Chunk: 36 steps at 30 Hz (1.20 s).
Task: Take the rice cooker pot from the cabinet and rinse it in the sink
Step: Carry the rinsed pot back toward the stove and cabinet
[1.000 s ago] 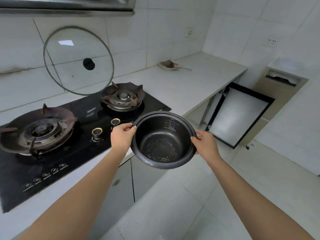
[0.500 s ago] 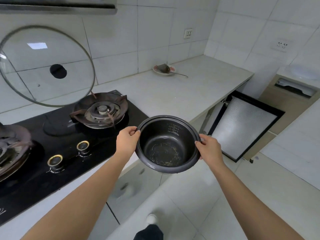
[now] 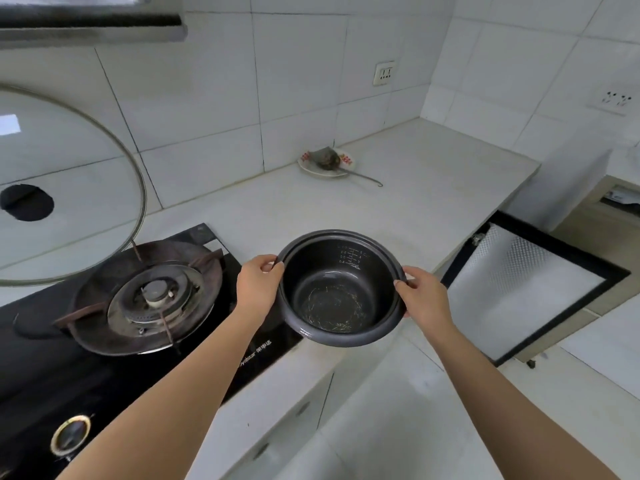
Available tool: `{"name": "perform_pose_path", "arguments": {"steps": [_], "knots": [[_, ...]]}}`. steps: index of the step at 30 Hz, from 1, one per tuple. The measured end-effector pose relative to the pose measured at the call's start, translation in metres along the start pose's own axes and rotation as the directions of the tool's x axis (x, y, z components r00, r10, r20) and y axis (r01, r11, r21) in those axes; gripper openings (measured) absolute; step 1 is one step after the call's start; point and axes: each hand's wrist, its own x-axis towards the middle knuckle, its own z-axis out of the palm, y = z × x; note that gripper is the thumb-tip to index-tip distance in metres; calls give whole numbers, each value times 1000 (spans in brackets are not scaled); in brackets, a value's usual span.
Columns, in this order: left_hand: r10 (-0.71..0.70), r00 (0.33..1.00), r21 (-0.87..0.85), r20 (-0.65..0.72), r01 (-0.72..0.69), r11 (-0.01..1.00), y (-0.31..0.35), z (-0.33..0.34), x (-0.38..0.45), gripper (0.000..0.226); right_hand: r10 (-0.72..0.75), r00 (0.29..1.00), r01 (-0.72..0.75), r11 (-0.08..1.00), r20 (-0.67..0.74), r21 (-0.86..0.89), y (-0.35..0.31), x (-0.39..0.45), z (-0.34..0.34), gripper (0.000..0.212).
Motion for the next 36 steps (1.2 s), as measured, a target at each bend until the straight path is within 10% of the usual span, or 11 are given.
{"name": "perform_pose_path", "arguments": {"steps": [11, 21, 36], "knots": [[-99, 965, 5, -243, 103, 995, 16, 40, 91, 24, -148, 960, 145, 989, 237, 28, -15, 163, 40, 24], [-214, 813, -50, -541, 224, 973, 24, 64, 118, 32, -315, 780, 349, 936, 541, 42, -49, 271, 81, 23], [-270, 731, -1, -627, 345, 939, 5, 58, 125, 33, -401, 622, 492, 869, 673, 64, -69, 303, 137, 33]]}}
